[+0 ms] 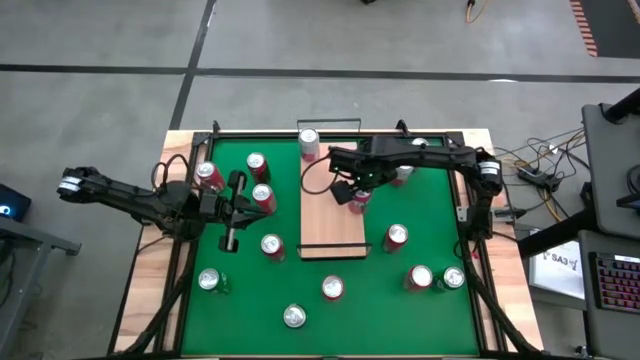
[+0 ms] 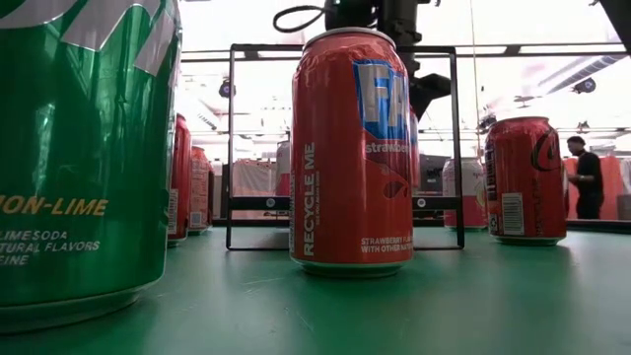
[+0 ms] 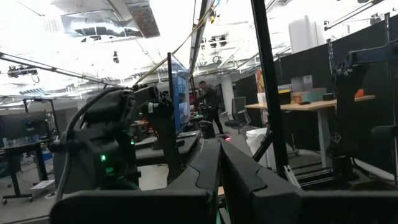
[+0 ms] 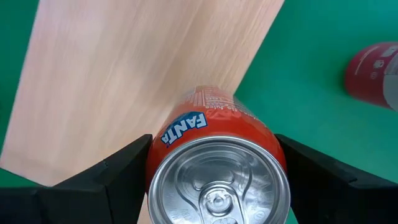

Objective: Place canned beverage on shelf
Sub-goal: Put the orange soda can on the shelf

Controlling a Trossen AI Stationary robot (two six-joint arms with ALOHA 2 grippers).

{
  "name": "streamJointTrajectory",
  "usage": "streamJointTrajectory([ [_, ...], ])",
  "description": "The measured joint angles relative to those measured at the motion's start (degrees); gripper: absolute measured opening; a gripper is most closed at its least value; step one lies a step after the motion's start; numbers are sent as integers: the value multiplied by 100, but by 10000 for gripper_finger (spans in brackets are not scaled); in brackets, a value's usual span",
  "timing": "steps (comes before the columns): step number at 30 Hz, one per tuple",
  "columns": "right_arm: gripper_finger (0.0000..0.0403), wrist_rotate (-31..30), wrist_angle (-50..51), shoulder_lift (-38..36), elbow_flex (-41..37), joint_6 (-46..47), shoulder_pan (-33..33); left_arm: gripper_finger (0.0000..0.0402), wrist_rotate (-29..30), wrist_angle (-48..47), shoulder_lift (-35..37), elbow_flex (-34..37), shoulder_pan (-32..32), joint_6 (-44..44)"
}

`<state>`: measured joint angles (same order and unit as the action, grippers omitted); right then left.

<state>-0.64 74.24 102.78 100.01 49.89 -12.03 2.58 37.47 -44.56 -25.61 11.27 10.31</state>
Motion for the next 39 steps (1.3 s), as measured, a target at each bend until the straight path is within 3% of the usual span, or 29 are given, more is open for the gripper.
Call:
streamJointTrajectory([
  [25, 298, -96, -641, 153, 9, -52, 0, 0, 3, -20, -4, 0, 0, 17],
  [39, 324, -94, -852, 160, 0, -263, 0, 0, 3, -22, -4, 0, 0, 15],
])
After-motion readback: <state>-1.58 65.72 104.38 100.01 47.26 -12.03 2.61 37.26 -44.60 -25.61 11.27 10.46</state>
